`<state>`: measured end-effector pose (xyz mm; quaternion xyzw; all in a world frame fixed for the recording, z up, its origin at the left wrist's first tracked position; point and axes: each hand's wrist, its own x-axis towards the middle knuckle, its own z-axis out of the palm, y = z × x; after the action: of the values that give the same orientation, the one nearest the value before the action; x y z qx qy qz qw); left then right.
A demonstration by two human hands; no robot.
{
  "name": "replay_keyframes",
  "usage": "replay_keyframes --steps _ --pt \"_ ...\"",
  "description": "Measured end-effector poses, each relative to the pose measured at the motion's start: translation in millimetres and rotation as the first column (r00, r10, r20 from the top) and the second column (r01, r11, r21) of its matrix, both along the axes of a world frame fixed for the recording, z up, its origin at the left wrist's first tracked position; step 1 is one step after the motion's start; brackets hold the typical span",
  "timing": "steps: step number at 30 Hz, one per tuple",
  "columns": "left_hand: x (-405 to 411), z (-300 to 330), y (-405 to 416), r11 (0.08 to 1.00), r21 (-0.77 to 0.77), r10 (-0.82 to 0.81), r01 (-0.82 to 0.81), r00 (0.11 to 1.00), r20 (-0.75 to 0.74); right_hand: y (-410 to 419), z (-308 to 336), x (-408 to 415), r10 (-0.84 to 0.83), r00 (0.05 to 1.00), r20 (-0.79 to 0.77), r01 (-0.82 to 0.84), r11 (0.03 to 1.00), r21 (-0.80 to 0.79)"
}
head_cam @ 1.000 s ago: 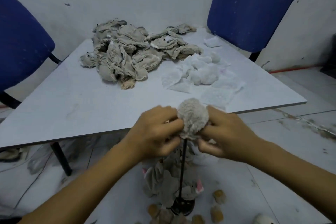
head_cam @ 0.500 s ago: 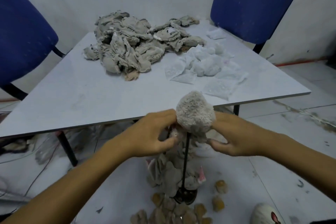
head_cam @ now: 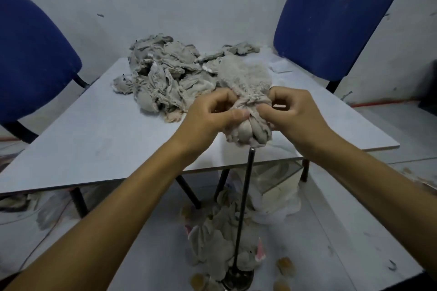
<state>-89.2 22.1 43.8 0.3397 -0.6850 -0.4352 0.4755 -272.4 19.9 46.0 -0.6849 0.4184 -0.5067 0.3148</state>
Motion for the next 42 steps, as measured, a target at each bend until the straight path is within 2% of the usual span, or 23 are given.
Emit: replay_keyframes --steps 5,7,9,11,14,15,17,21,24,26,30,33,34,36,38,39,40,42 --pt "-6.9 -9.6 -4.4 0.997 0.039 -0.068 0.065 0.994 0.089 -32.3 -16.0 15.2 -0.340 0.940 -0.038 0.342 0.935 0.092" --pt "-4.4 -9.6 -10.3 0.995 0.074 -0.078 0.070 0.991 0.108 -39.9 -18.3 20.9 -0.375 0.926 -0.045 0.377 0.909 0.175" --pt "1.9 -9.6 -18.1 0.986 0.160 -0.056 0.050 0.998 0.027 -39.6 -17.5 25.2 -0.249 0.966 0.067 0.217 0.926 0.307" --pt "8.9 -10.0 -24.3 0.973 0.230 0.005 0.016 0.996 -0.089 -35.9 -16.6 26.5 -0.044 0.966 0.254 -0.067 0.908 0.414" --pt "15.7 -12.4 -30.0 0.953 0.301 0.108 -0.046 0.975 -0.193 -31.8 -20.1 19.4 0.220 0.828 0.516 -0.491 0.729 0.477" --pt "17.2 -13.2 -30.6 0.944 0.320 0.153 -0.082 0.967 -0.203 -30.9 -21.7 17.3 0.276 0.787 0.552 -0.565 0.683 0.464" --pt "17.8 -15.6 -31.0 0.933 0.324 0.225 -0.158 0.957 -0.181 -30.6 -27.1 17.5 0.333 0.780 0.530 -0.585 0.689 0.428" --pt "10.8 -23.3 -28.3 0.929 0.307 0.256 -0.204 0.956 -0.139 -26.1 -36.7 23.1 0.207 0.911 0.356 -0.336 0.874 0.351" --pt "0.1 -28.3 -19.8 0.937 0.326 0.192 -0.125 0.964 -0.182 -27.9 -40.6 25.2 0.080 0.948 0.308 -0.177 0.936 0.303" --pt "-8.8 -32.3 -15.0 0.951 0.284 0.171 -0.124 0.974 -0.148 -29.3 -44.1 28.0 -0.015 0.953 0.302 -0.078 0.952 0.294" --pt "-14.4 -40.5 -5.0 0.984 0.010 0.171 -0.177 0.964 0.203 -43.1 -59.0 30.5 -0.275 0.916 0.291 0.152 0.911 0.384" --pt "-6.1 -39.7 -4.2 0.991 0.002 0.130 -0.137 0.943 0.307 -44.7 -62.6 31.4 -0.337 0.918 0.209 0.222 0.873 0.433" --pt "-2.3 -37.4 -6.4 0.990 0.038 0.120 -0.134 0.956 0.267 -42.1 -60.8 32.3 -0.303 0.930 0.210 0.180 0.871 0.457" --pt "6.3 -33.9 -14.8 0.971 0.191 0.142 -0.147 0.989 0.039 -36.1 -55.3 34.6 -0.139 0.943 0.302 -0.042 0.851 0.524" --pt "9.6 -33.7 -21.8 0.912 0.379 0.237 -0.155 0.955 -0.179 -28.9 -47.9 36.3 0.020 0.878 0.478 -0.328 0.752 0.572" --pt "9.1 -34.7 -23.6 0.873 0.461 0.301 -0.157 0.918 -0.258 -25.9 -45.6 36.2 0.085 0.860 0.503 -0.400 0.723 0.563" --pt "7.3 -36.5 -24.8 0.841 0.518 0.358 -0.156 0.878 -0.318 -23.5 -45.0 36.3 0.150 0.886 0.438 -0.395 0.740 0.545" --pt "1.7 -41.0 -25.2 0.808 0.563 0.430 -0.173 0.827 -0.362 -18.7 -48.2 35.9 0.194 0.964 0.181 -0.258 0.844 0.469"
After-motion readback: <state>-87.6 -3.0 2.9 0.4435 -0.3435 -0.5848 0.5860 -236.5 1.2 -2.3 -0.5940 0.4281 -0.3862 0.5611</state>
